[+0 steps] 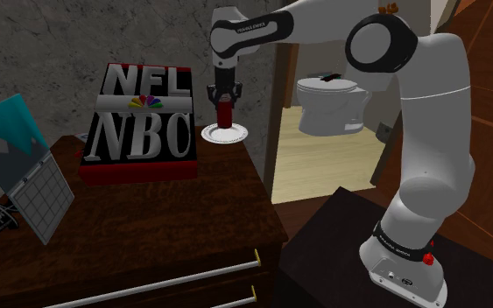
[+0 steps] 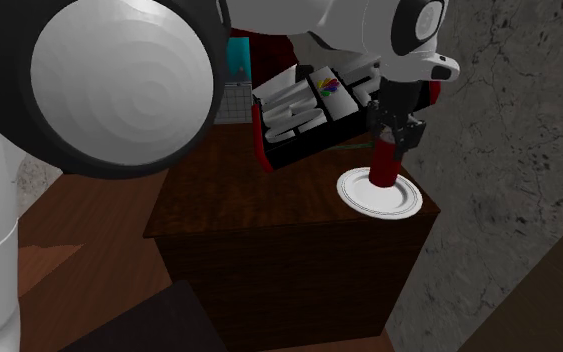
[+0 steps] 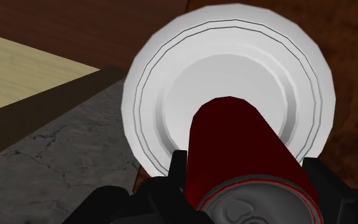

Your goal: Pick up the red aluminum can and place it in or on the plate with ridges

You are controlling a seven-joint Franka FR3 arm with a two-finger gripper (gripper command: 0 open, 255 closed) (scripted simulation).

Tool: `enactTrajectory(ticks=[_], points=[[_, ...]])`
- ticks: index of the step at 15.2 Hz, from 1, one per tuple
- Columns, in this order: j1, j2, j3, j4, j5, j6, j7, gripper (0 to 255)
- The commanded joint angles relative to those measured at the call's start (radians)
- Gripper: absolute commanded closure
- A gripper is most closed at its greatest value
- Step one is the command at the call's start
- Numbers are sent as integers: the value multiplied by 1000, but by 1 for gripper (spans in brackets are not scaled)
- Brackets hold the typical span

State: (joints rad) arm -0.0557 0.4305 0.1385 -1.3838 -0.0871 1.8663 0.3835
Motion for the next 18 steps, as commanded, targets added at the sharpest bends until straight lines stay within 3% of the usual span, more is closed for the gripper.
enactTrajectory(ticks=[1,5,12,13,18], points=[[-1,2,0,-23,-1,26,1,255],[-2,8,-1,-65,-3,74,4,255],[-2,8,-1,-65,-3,74,4,255],[-2,8,-1,-65,-3,74,4,0],[-2,8,-1,-65,-3,74,4,0]])
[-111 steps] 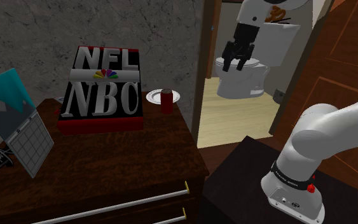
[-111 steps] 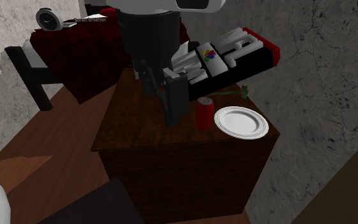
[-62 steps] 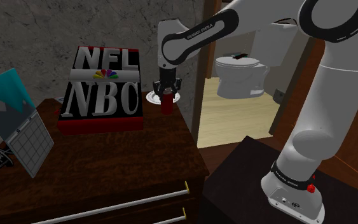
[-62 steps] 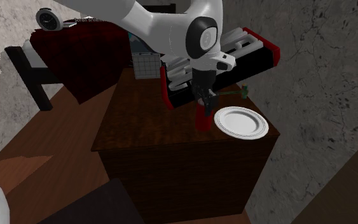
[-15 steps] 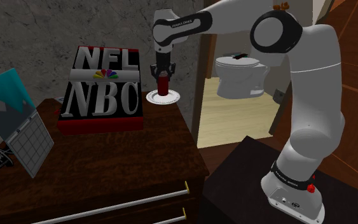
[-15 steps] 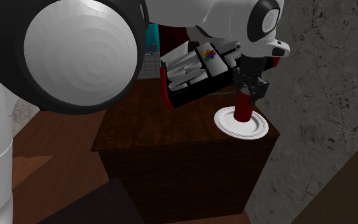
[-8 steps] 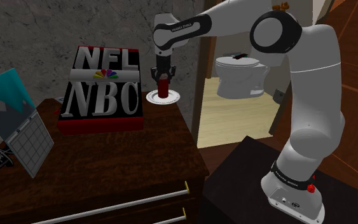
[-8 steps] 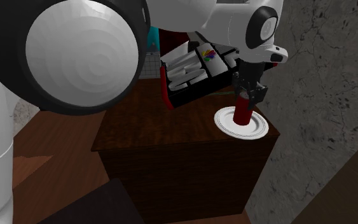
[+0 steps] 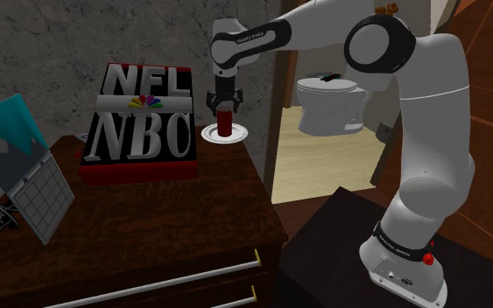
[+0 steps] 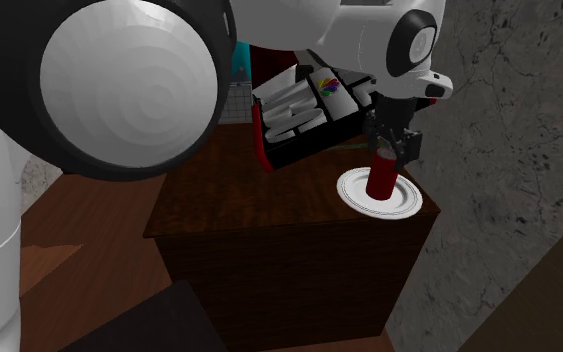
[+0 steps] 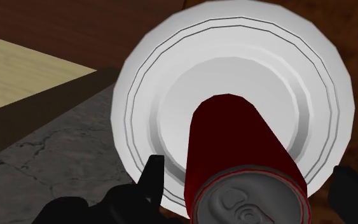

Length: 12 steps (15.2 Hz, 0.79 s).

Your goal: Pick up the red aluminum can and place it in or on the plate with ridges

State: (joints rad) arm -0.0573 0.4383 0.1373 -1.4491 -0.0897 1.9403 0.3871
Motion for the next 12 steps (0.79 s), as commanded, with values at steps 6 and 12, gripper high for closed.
enactTrajectory(ticks=[6,12], points=[[3,-20,3,97,4,-117,-4,0],[3,-20,3,98,4,-117,-4,0]])
